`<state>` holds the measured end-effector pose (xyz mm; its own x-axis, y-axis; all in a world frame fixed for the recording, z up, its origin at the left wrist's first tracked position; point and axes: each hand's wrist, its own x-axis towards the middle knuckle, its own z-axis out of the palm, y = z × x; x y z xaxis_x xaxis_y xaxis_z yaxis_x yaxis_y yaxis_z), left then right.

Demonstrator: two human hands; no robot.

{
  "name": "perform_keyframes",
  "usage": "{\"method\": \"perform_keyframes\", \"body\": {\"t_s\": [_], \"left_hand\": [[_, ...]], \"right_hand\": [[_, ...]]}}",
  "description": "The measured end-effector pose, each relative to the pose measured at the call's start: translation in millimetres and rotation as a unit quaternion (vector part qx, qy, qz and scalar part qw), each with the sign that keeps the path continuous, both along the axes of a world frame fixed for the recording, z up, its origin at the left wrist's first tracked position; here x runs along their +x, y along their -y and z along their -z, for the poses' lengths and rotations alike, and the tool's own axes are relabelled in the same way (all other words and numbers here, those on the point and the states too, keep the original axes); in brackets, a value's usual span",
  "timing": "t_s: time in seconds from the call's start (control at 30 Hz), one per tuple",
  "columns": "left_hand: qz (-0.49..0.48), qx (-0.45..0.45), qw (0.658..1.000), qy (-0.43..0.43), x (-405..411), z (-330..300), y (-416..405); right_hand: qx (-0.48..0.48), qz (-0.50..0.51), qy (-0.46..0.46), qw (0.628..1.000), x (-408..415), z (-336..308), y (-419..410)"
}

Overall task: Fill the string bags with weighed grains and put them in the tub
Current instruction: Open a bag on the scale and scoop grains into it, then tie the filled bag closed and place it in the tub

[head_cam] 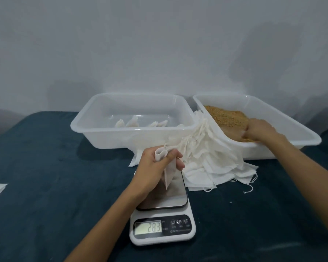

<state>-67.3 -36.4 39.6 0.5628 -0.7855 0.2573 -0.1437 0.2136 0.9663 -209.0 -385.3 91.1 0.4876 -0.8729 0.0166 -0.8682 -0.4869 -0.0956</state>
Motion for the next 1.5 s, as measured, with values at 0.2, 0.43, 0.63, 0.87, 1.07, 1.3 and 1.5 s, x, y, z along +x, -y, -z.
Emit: {"method": "perform_keyframes", "body": {"t_s": [0.2, 0.43, 0.63, 0.87, 1.07, 1.3, 1.5], "left_hand": [[0.013, -0.041, 0.998, -0.035, -2.3, -0.1, 2.5], [-0.059, -0.050, 0.997, -0.002, 7.3, -1.0, 1.0], [-0.106, -0.039, 0.991, 0.076, 14.5, 1.1, 1.7], [-0.125, -0.011, 0.979, 0.162, 16.8, 6.8, -2.1], [-0.121, 0.027, 0.959, 0.256, 15.2, 5.5, -3.6], [-0.121, 0.045, 0.964, 0.232, 8.0, 2.5, -3.3], [-0.110, 0.077, 0.962, 0.237, 1.7, -6.4, -5.6]], "right_hand": [[-0.107, 0.006, -0.017, 0.994, 6.0, -1.8, -32.0], [0.016, -0.265, 0.435, 0.860, 46.1, -12.9, -167.4], [0.324, -0.347, 0.409, 0.779, 72.5, 12.0, -219.3], [0.402, -0.374, 0.446, 0.706, 69.3, 27.8, -214.4], [0.401, -0.349, 0.515, 0.672, 70.3, 35.5, -214.9], [0.591, -0.325, 0.510, 0.534, 69.5, 36.6, -208.3], [0.675, -0.257, 0.558, 0.408, 66.1, 30.3, -191.4]]}}
